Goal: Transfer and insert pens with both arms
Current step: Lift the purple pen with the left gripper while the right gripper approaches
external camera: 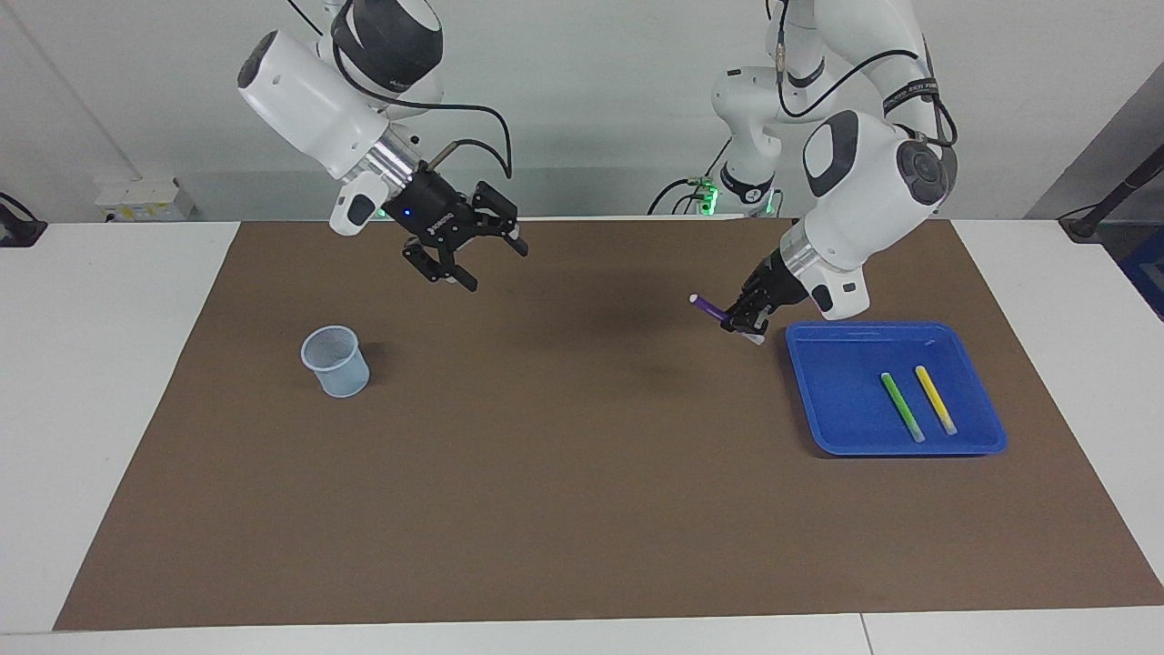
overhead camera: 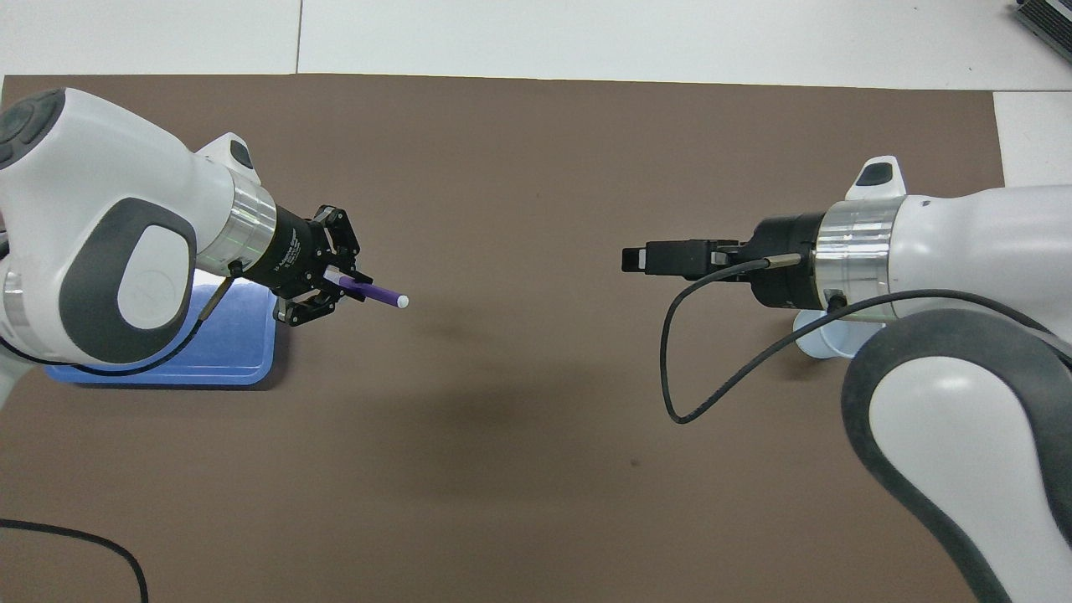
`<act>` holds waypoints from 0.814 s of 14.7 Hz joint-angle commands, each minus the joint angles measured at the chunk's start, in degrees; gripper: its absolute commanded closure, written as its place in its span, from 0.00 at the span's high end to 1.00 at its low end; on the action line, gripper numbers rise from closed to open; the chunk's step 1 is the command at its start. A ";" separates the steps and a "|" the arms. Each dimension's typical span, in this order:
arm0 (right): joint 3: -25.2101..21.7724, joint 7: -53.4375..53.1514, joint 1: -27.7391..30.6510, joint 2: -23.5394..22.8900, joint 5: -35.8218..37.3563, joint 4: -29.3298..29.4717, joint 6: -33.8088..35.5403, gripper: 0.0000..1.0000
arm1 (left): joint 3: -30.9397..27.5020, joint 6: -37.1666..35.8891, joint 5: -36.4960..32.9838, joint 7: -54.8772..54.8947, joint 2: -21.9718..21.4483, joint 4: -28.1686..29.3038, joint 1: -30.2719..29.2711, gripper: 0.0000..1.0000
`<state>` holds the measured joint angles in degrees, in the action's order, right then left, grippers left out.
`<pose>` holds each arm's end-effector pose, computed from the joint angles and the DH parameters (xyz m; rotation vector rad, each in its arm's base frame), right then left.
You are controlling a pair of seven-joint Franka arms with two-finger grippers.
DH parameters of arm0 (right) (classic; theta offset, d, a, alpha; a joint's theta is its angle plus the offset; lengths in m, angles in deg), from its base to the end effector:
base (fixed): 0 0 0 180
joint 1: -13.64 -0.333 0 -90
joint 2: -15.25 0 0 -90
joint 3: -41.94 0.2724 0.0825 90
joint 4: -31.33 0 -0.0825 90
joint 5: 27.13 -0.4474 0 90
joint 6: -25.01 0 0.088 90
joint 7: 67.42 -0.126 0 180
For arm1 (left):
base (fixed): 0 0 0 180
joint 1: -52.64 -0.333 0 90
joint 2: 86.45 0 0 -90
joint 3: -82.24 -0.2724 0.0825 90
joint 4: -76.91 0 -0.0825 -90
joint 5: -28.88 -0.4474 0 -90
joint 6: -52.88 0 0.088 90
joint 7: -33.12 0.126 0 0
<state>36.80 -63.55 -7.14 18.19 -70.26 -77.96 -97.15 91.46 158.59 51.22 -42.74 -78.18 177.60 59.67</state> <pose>0.6098 0.2126 0.4808 -2.4178 -0.0178 -0.2390 0.6180 -0.2160 0.4015 2.4015 1.5715 -0.4695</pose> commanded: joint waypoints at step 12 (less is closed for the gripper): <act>-0.23 -2.29 -8.31 -6.98 -8.64 -0.31 -10.64 0.92 | 2.38 16.54 3.14 -22.59 0.26 0.12 10.72 0.00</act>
<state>36.81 -65.00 -14.45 11.65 -77.67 -78.23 -106.73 94.55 173.86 53.43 -63.99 -78.08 177.64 68.66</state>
